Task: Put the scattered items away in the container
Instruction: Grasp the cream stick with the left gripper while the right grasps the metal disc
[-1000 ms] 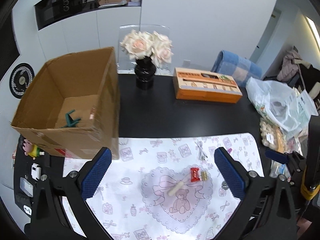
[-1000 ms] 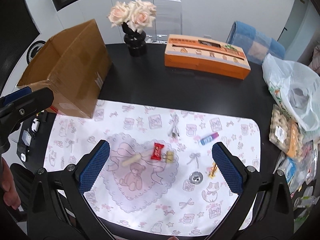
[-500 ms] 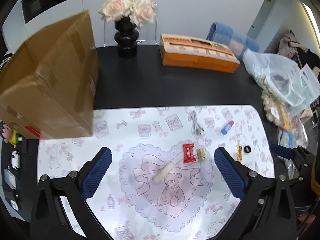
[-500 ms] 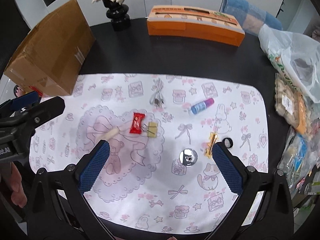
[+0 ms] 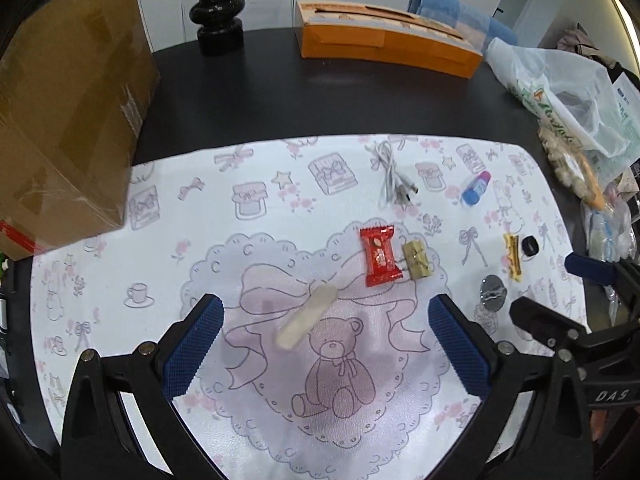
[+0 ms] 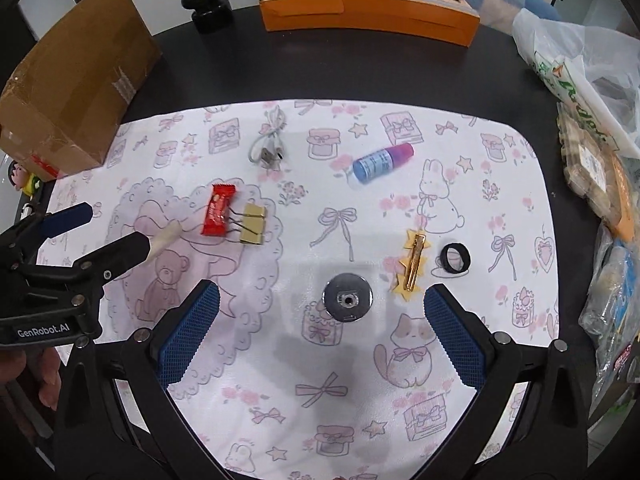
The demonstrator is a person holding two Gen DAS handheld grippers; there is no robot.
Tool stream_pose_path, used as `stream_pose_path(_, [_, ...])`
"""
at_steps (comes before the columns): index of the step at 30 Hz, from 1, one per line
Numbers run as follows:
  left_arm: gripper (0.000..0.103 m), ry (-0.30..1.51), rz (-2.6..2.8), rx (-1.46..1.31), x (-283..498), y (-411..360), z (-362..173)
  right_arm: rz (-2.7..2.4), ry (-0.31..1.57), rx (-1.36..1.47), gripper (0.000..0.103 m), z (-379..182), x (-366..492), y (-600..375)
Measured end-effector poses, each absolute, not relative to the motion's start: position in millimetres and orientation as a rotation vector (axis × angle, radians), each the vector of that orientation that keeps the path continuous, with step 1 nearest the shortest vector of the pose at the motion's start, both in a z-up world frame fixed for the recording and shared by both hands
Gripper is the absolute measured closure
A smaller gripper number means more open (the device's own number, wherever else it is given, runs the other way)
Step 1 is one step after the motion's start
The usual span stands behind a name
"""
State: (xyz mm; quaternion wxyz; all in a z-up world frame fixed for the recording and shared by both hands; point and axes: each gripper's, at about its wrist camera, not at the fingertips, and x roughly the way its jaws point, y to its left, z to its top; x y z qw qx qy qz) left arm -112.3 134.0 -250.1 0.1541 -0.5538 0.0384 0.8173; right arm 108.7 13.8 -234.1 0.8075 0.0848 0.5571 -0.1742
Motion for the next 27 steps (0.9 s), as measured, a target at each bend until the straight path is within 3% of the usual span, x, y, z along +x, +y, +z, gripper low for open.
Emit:
stream_pose_path(8, [0.002,0.069,2.338,-1.604,-120,132,-272,-0.355,1.205,0.201,0.000,-255,107,-1])
stream_pose_path(9, [0.004,0.065,2.328,-1.599,-122,134,-274,-0.351,1.206,0.201,0.000,-257,107,-2])
stream_pose_path(11, [0.021,0.079,2.311,-1.624,-125,137,-283,-0.343,1.211,0.209,0.000,-261,108,-4])
stream_pose_path(17, [0.023,0.088,2.287,-1.662,-120,138,-298,-0.345,1.218,0.239,0.000,-268,108,-11])
stream_pose_path(22, [0.028,0.122,2.285,-1.648,-117,142,-299,-0.347,1.217,0.257,0.006,-270,110,-13])
stream_pose_path(24, [0.029,0.128,2.280,-1.649,-117,142,-299,-0.347,1.227,0.254,0.016,-272,110,-13])
stream_pose_path(27, [0.034,0.144,2.288,-1.651,-117,142,-299,-0.347,1.243,0.249,0.019,-276,110,-13])
